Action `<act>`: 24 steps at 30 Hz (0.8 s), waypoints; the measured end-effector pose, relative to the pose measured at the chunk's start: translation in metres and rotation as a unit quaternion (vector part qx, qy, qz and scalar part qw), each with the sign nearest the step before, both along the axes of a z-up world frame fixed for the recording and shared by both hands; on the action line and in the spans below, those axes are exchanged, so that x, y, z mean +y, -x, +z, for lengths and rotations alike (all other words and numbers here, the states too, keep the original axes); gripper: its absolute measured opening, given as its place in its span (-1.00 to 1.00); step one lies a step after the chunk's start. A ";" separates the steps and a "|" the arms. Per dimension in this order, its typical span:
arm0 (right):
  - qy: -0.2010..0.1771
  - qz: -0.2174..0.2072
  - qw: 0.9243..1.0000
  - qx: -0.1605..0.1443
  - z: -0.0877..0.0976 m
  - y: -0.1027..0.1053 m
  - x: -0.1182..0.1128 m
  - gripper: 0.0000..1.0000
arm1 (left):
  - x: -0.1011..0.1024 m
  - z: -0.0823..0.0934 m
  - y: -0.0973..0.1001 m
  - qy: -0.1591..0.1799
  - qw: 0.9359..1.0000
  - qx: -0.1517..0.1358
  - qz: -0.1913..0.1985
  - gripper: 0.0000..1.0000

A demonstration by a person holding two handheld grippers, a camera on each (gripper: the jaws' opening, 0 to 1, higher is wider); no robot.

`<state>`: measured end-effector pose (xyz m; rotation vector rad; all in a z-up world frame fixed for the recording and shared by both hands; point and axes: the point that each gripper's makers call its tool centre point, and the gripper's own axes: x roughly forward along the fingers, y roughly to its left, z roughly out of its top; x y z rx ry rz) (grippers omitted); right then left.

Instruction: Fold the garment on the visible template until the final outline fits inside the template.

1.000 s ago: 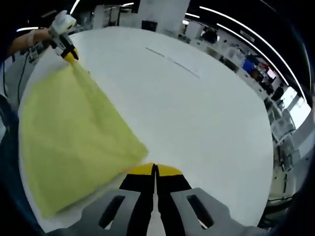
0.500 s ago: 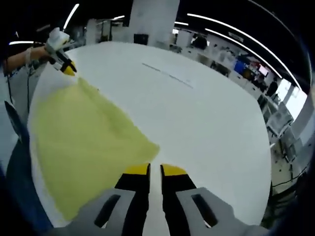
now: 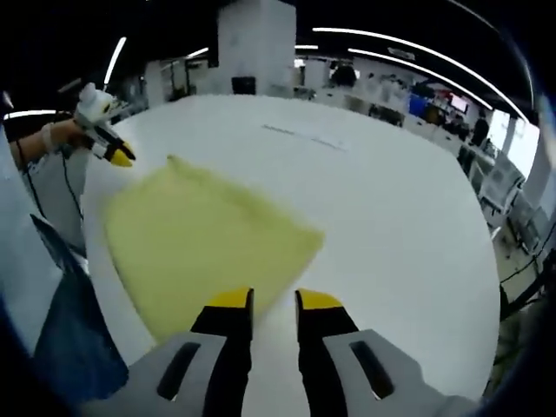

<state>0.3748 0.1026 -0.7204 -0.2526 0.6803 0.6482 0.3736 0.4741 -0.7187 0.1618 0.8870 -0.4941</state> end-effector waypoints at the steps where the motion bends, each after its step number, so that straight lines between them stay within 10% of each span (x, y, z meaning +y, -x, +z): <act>1: -0.002 -0.001 1.000 0.005 -0.002 0.003 0.001 -0.61 | 0.000 -0.002 0.004 0.001 1.000 0.005 -0.001 -0.67; 4: -0.008 -0.001 1.000 0.019 -0.008 0.017 0.004 -0.56 | -0.010 -0.006 0.020 0.058 0.998 0.030 0.016 -0.65; 24: -0.058 -0.037 0.993 0.093 -0.041 0.056 0.017 -0.41 | -0.010 -0.039 0.057 0.101 0.988 0.097 0.061 -0.90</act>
